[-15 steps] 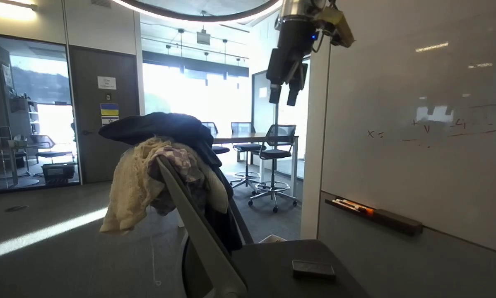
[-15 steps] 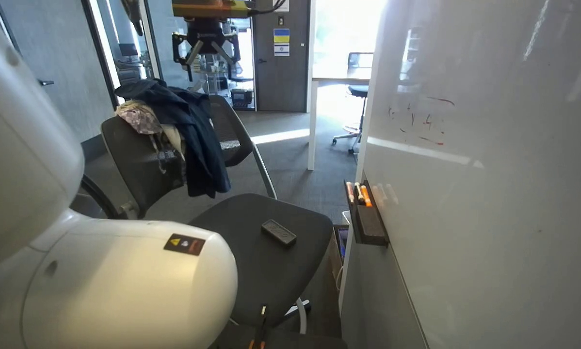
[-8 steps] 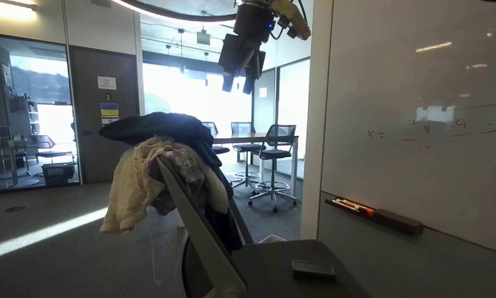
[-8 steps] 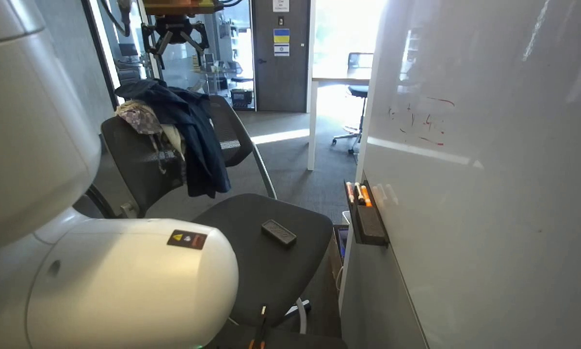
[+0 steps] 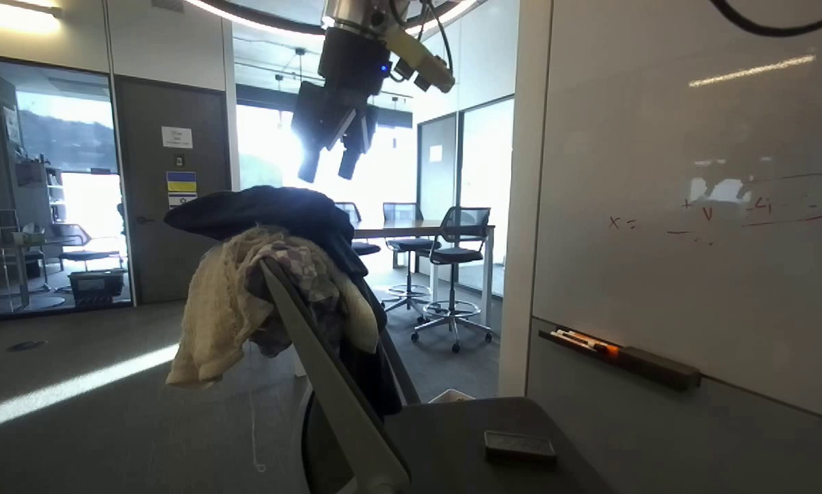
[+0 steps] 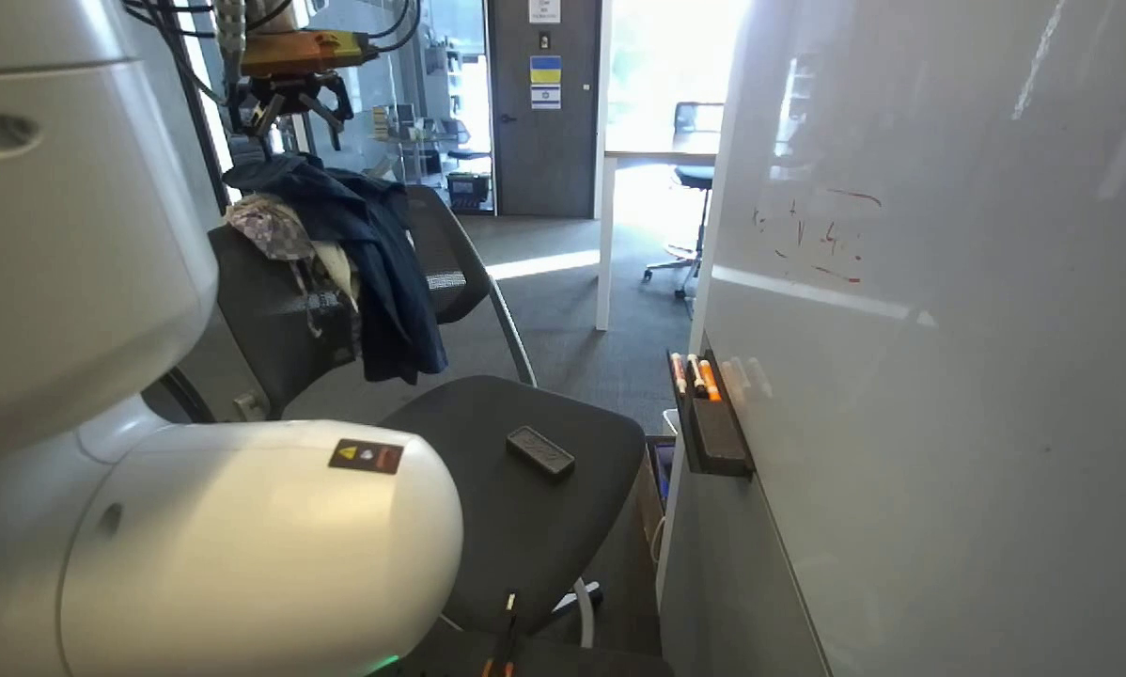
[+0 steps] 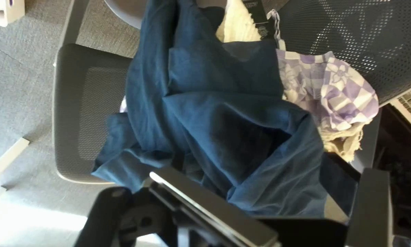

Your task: Remove the clothes from the backrest of the chair and put them on the seat.

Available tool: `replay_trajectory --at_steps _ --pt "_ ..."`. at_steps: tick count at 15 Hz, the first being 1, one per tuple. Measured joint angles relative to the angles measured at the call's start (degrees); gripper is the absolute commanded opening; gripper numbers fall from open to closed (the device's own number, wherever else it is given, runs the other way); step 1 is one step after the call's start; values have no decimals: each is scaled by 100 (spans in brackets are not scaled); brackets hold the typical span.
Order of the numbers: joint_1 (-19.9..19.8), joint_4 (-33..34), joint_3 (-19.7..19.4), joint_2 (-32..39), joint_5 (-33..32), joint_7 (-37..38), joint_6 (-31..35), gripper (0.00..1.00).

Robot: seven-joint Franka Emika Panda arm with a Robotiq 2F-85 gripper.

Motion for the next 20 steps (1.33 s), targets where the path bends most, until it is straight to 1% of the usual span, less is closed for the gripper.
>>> replay_trajectory --at_steps 5,6,7,8,9,10,11,13,16,17,19,20 --pt "143 -129 157 274 -30 18 3 100" --pt "158 -134 172 319 -71 18 36 75" --pt "173 -136 186 356 -159 18 87 75" --pt "187 -138 193 382 -252 18 147 68" --pt "192 -142 195 394 -333 18 185 59" --pt "189 -145 194 401 -382 18 210 52" --pt "181 -145 185 403 -410 18 227 42" --pt "154 -145 158 404 -420 18 254 29" --pt "115 -146 133 407 -420 17 261 5" --pt "108 -146 131 407 -420 17 261 5" --pt "106 -144 127 407 -389 13 235 3" --pt "101 -136 122 407 -351 13 222 6"
